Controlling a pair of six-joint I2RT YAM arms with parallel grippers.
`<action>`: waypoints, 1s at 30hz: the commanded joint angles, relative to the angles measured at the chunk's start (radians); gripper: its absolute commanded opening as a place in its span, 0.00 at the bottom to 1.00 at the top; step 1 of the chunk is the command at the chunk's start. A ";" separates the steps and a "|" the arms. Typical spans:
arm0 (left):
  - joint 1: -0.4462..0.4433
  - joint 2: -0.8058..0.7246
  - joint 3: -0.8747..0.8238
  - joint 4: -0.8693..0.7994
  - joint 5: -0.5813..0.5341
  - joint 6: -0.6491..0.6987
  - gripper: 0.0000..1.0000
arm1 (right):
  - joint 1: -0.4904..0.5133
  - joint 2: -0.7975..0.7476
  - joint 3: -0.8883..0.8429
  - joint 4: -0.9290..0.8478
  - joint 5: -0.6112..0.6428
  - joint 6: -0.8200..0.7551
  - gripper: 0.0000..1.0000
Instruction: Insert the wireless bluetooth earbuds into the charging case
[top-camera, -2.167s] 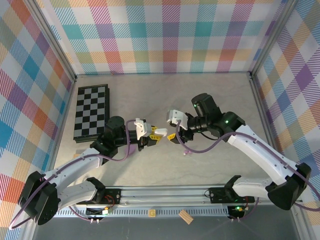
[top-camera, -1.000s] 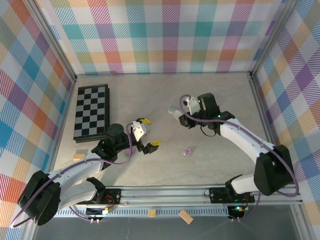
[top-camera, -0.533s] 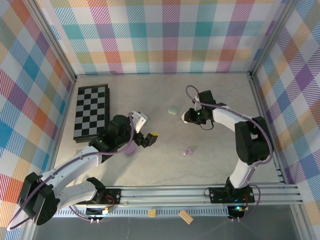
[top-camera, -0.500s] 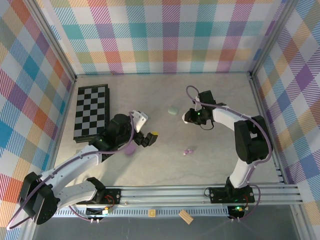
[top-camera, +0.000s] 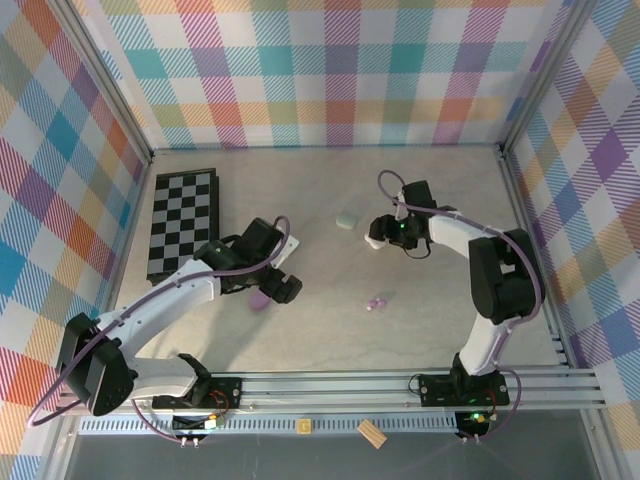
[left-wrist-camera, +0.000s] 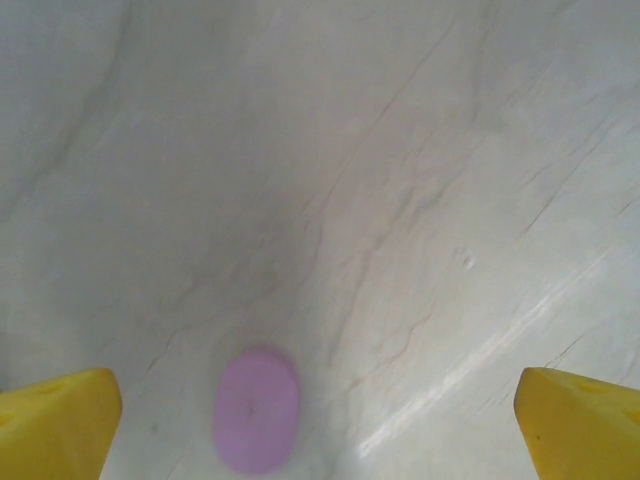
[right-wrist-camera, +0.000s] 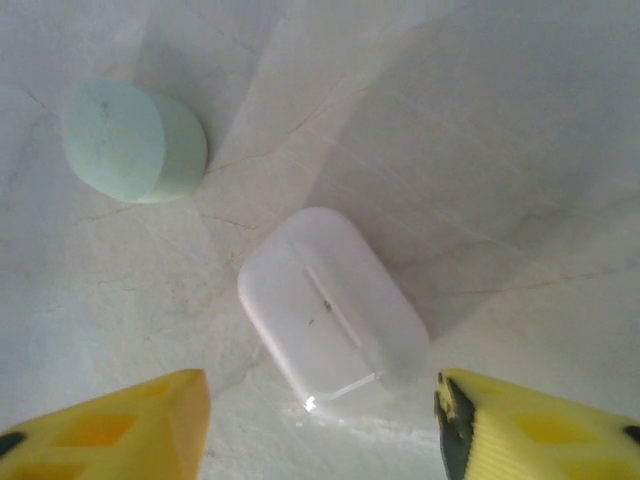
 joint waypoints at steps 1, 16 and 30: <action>-0.006 0.020 0.024 -0.171 -0.088 0.035 1.00 | -0.007 -0.109 -0.031 0.039 0.009 -0.063 0.75; 0.004 0.348 0.032 -0.164 -0.196 0.065 0.92 | -0.005 -0.257 -0.106 0.029 -0.020 -0.133 0.86; 0.005 0.453 0.045 -0.150 -0.178 0.049 0.46 | -0.005 -0.289 -0.104 0.007 -0.017 -0.133 0.86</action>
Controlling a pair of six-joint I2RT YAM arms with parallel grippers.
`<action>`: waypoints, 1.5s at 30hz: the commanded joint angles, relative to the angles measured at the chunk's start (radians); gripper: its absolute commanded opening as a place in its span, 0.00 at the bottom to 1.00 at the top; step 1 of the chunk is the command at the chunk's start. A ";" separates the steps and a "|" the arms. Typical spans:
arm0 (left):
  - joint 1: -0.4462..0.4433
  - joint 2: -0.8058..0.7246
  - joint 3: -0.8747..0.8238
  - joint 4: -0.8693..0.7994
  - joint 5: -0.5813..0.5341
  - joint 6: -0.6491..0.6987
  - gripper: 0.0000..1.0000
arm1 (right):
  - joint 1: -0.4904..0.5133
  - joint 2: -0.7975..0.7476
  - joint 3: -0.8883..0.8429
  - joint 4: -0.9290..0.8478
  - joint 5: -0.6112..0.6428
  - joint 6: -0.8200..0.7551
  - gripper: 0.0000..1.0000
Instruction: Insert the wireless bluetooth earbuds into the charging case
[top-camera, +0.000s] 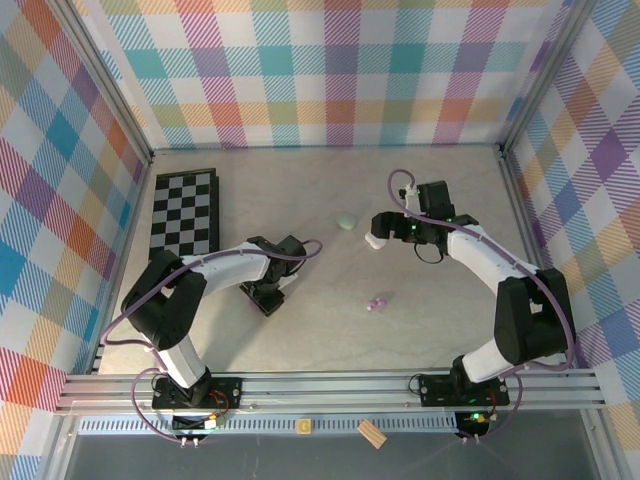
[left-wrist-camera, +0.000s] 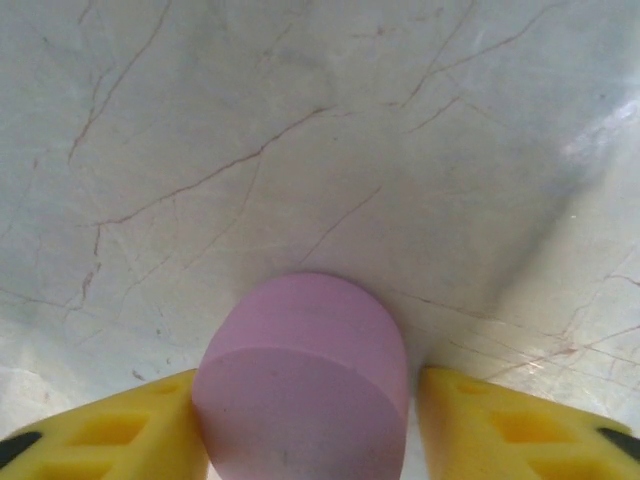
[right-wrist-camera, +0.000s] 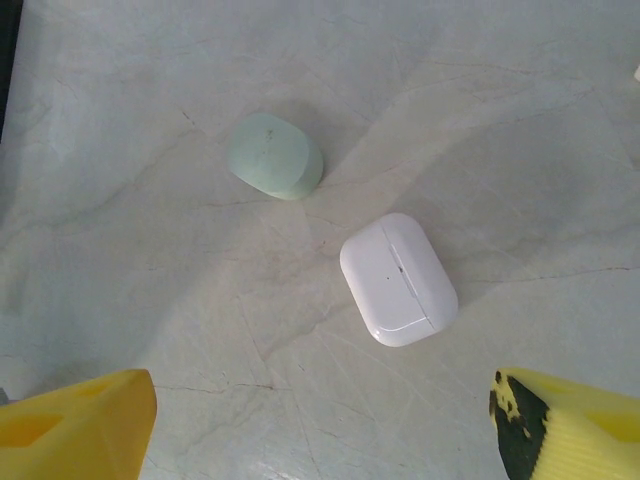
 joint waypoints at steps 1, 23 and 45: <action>0.004 0.009 0.029 -0.038 0.002 -0.005 0.40 | -0.004 -0.031 -0.003 -0.008 -0.013 -0.011 0.86; 0.001 -0.403 -0.204 0.769 0.392 0.019 0.37 | 0.012 -0.220 0.002 -0.154 -0.416 0.139 0.83; -0.021 -0.478 -0.325 1.079 0.529 0.122 0.37 | 0.310 0.054 0.203 -0.162 -0.450 0.254 0.76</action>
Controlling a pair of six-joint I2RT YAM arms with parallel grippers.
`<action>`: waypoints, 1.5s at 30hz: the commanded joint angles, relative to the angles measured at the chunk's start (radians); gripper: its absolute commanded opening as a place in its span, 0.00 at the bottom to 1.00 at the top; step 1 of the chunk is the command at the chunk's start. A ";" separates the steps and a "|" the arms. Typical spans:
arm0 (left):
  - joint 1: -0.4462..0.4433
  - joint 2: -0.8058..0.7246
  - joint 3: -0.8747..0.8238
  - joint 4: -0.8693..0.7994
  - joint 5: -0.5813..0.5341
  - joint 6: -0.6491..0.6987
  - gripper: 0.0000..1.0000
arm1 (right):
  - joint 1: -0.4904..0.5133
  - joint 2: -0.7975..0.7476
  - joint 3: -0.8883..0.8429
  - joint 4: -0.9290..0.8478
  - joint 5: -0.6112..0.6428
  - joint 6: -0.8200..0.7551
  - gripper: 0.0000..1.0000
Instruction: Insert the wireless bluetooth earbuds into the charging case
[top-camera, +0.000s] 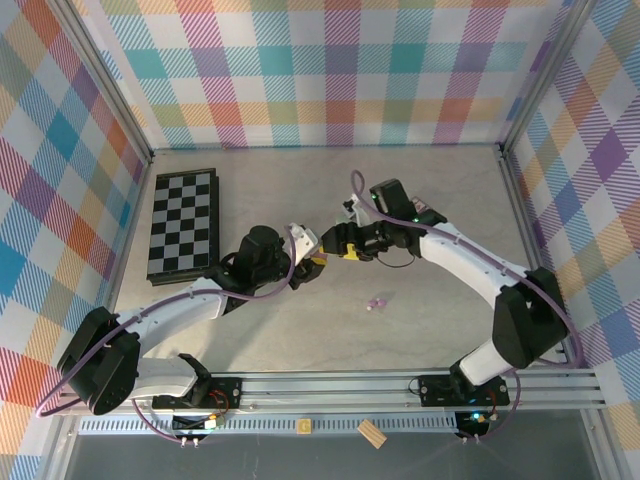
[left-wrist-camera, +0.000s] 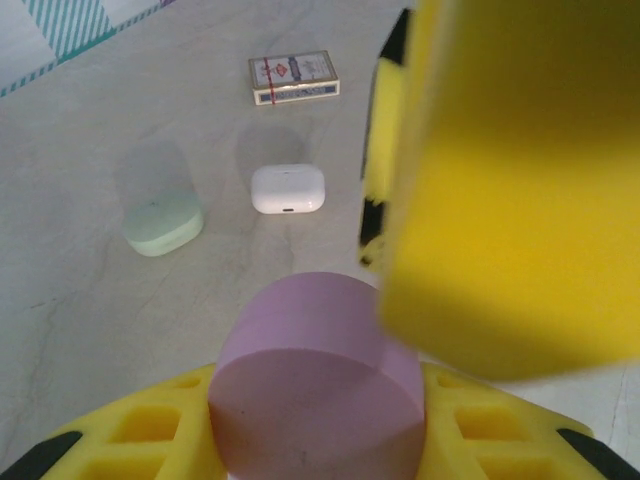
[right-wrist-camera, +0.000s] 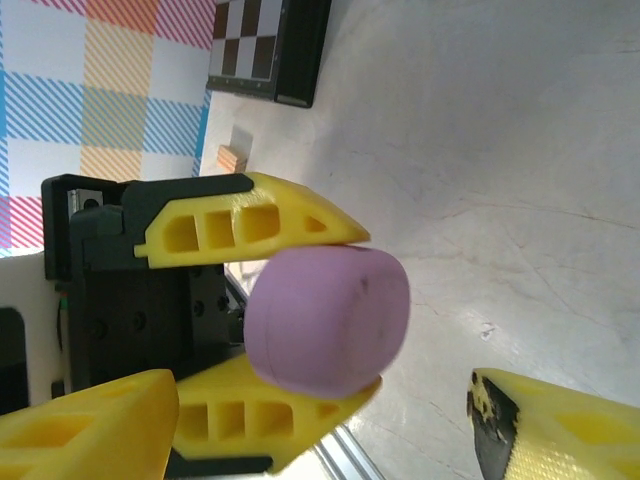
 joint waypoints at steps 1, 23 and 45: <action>-0.011 -0.037 -0.012 0.021 0.023 0.029 0.37 | 0.016 0.033 0.042 -0.019 -0.021 0.011 0.75; -0.013 -0.062 -0.022 0.004 0.001 0.049 0.45 | 0.033 0.091 0.077 -0.088 0.029 -0.032 0.24; -0.007 -0.176 -0.170 0.574 0.024 -0.152 1.00 | -0.135 -0.131 -0.197 0.867 -0.459 0.696 0.11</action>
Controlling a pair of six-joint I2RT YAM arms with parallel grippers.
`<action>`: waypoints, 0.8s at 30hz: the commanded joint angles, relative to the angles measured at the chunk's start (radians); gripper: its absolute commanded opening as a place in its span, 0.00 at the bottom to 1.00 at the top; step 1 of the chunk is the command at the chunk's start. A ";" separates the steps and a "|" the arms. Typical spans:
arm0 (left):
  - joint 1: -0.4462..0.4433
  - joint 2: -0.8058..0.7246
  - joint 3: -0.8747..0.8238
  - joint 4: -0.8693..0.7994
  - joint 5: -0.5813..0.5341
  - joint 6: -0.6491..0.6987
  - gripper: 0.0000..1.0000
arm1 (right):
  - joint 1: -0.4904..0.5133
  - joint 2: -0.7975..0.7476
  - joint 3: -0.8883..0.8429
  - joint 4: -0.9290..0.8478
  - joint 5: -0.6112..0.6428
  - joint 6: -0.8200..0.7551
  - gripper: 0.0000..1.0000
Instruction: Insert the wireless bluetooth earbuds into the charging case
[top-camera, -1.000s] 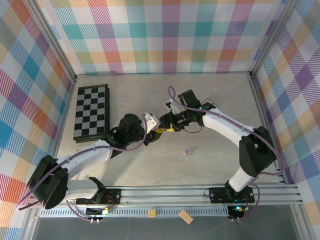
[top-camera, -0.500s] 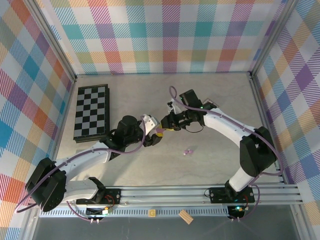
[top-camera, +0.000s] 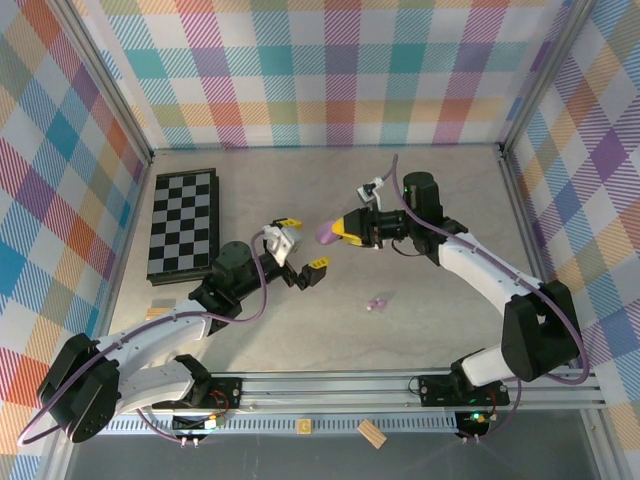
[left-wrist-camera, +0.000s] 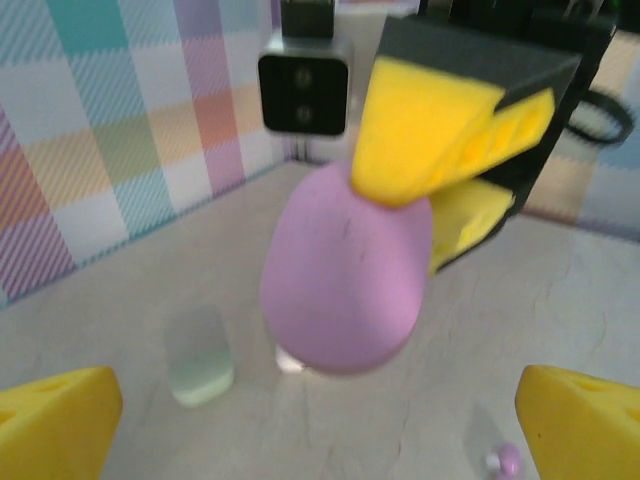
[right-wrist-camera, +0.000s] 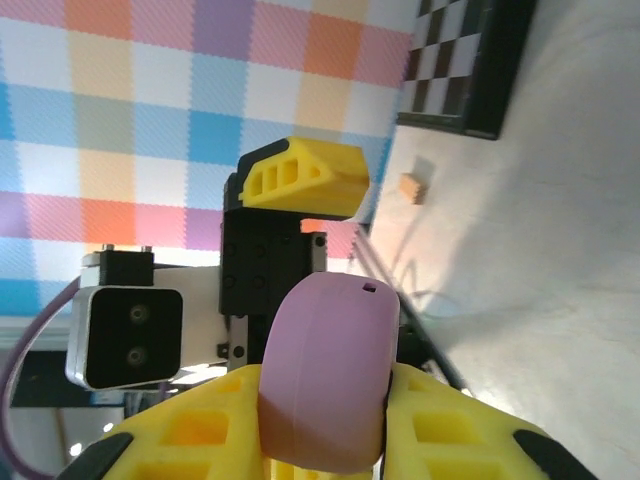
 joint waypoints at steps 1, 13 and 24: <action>-0.003 0.013 -0.008 0.199 0.040 -0.045 1.00 | 0.004 -0.021 -0.028 0.363 -0.087 0.277 0.11; 0.001 0.221 -0.047 0.694 0.112 -0.099 0.85 | 0.005 0.007 -0.132 0.738 -0.036 0.604 0.05; 0.010 0.298 0.012 0.734 0.187 -0.117 0.61 | 0.008 0.028 -0.173 0.853 -0.016 0.690 0.02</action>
